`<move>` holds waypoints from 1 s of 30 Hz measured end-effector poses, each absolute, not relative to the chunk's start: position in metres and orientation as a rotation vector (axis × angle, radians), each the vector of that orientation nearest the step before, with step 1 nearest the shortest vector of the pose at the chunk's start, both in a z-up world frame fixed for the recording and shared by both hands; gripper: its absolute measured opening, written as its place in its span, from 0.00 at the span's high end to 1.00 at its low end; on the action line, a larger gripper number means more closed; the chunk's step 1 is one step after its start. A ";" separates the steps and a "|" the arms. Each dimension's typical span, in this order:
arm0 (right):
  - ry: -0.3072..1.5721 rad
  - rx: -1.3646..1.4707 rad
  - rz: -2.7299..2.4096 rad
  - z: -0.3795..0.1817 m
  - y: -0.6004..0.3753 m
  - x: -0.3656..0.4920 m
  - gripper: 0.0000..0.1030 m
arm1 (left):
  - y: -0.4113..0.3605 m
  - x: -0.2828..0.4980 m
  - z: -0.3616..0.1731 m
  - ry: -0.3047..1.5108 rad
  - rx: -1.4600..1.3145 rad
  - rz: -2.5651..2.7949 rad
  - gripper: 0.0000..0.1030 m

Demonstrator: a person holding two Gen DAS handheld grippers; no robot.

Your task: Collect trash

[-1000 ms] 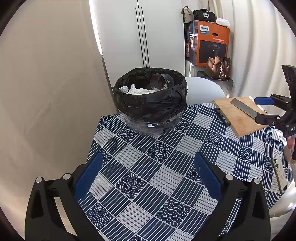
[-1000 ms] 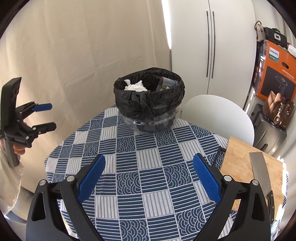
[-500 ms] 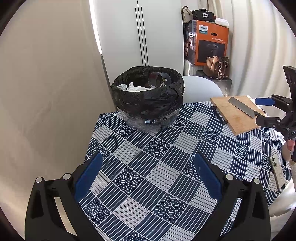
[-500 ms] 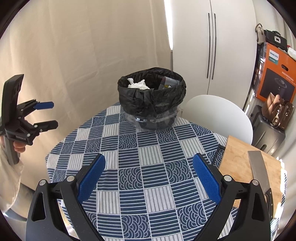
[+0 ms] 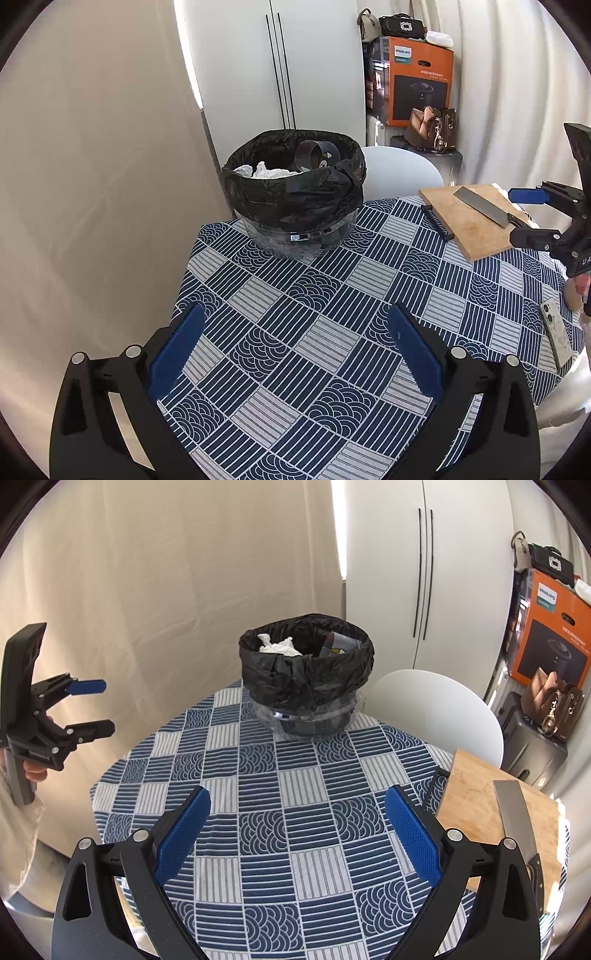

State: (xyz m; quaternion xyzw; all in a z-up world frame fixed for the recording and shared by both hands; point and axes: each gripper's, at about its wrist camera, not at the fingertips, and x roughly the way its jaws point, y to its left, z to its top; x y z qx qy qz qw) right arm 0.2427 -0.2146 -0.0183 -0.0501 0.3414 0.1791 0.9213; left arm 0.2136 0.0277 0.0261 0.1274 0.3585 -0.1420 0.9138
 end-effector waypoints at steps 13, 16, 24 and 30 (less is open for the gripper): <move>0.698 -0.104 0.357 -0.015 -0.220 0.239 0.12 | 0.027 0.211 0.029 0.735 0.270 -0.293 0.06; 0.698 -0.107 0.355 -0.014 -0.220 0.239 0.12 | 0.026 0.211 0.030 0.735 0.274 -0.298 0.06; 0.694 -0.097 0.353 -0.013 -0.223 0.238 0.12 | 0.023 0.210 0.029 0.738 0.306 -0.295 0.06; 0.695 -0.096 0.352 -0.015 -0.222 0.236 0.12 | 0.024 0.210 0.028 0.741 0.307 -0.293 0.06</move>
